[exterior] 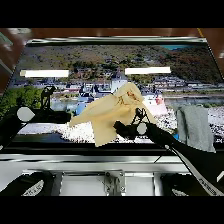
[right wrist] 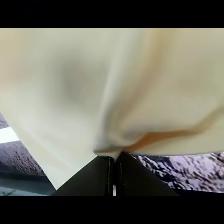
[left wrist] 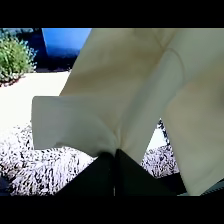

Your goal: Fold the shirts.

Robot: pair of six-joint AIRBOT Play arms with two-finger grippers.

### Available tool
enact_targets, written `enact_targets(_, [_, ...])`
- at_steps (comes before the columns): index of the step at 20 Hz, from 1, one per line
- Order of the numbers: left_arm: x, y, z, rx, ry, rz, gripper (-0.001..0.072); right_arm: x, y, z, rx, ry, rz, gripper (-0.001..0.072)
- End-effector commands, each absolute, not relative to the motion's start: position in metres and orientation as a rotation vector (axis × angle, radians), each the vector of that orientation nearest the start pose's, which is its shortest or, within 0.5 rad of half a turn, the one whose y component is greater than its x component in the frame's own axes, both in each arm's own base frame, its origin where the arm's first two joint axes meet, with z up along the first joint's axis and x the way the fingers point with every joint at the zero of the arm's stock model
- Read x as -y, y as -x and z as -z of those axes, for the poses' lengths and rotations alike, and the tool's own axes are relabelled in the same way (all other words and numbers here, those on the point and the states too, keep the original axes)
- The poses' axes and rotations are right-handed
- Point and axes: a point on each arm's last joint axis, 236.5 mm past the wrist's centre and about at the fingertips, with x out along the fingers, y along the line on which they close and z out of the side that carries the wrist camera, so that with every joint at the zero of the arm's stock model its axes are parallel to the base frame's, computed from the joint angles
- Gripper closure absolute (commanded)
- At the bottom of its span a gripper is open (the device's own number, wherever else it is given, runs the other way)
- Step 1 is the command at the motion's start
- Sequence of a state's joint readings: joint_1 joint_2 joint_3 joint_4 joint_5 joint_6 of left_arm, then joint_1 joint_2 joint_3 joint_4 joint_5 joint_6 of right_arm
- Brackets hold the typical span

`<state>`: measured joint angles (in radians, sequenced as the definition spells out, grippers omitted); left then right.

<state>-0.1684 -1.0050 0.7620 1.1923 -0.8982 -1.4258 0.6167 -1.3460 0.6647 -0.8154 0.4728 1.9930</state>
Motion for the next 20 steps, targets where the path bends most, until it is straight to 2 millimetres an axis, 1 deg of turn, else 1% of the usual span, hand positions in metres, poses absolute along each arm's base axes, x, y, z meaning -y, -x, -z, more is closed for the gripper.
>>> enact_targets(1, [0.125,-0.320,0.003,-1.124,0.157,0.364,0.0671,-0.296,-0.283,0.084,-1.356,-0.728,-0.250,0.0650])
enact_targets(2, [0.125,-0.322,0.000,-1.115,0.156,0.364,0.0671,-0.298,-0.286,0.069,-1.329,-0.659,-0.311,0.0650])
enact_targets(3, [0.124,-0.326,-0.006,-1.098,0.154,0.365,0.0671,-0.298,-0.291,0.048,-1.283,-0.566,-0.376,0.0650])
enact_targets(4, [0.125,-0.331,-0.017,-1.069,0.153,0.367,0.0671,-0.293,-0.297,0.026,-1.229,-0.472,-0.422,0.0651])
enact_targets(5, [0.126,-0.338,-0.032,-1.031,0.152,0.371,0.0671,-0.282,-0.306,-0.002,-1.157,-0.373,-0.452,0.0650])
enact_targets(7, [0.128,-0.353,-0.079,-0.914,0.146,0.386,0.0671,-0.251,-0.325,-0.069,-0.979,-0.216,-0.458,0.0651])
enact_targets(8, [0.129,-0.359,-0.112,-0.835,0.142,0.395,0.0671,-0.233,-0.332,-0.107,-0.881,-0.163,-0.442,0.0651])
enact_targets(9, [0.130,-0.362,-0.147,-0.752,0.138,0.404,0.0671,-0.212,-0.338,-0.150,-0.773,-0.125,-0.416,0.0650])
enact_targets(10, [0.130,-0.362,-0.188,-0.657,0.132,0.413,0.0672,-0.190,-0.339,-0.194,-0.668,-0.105,-0.383,0.0651])
enact_targets(12, [0.128,-0.351,-0.267,-0.474,0.122,0.428,0.0672,-0.148,-0.332,-0.269,-0.488,-0.091,-0.315,0.0651])
enact_targets(13, [0.125,-0.340,-0.309,-0.377,0.116,0.431,0.0671,-0.128,-0.323,-0.303,-0.407,-0.090,-0.280,0.0651])
enact_targets(14, [0.122,-0.326,-0.348,-0.281,0.111,0.436,0.0672,-0.111,-0.312,-0.332,-0.335,-0.095,-0.255,0.0651])
enact_targets(15, [0.119,-0.312,-0.384,-0.192,0.108,0.439,0.0671,-0.100,-0.300,-0.353,-0.286,-0.110,-0.245,0.0651])
enact_targets(17, [0.112,-0.279,-0.450,-0.016,0.107,0.442,0.0671,-0.086,-0.276,-0.381,-0.230,-0.136,-0.243,0.0651])
enact_targets(18, [0.108,-0.260,-0.479,0.065,0.106,0.442,0.0671,-0.080,-0.266,-0.388,-0.219,-0.145,-0.241,0.0651])
enact_targets(19, [0.104,-0.244,-0.501,0.130,0.106,0.442,0.0671,-0.075,-0.257,-0.392,-0.217,-0.151,-0.238,0.0651])
enact_targets(20, [0.101,-0.230,-0.520,0.186,0.104,0.440,0.0671,-0.070,-0.248,-0.390,-0.226,-0.154,-0.234,0.0651])
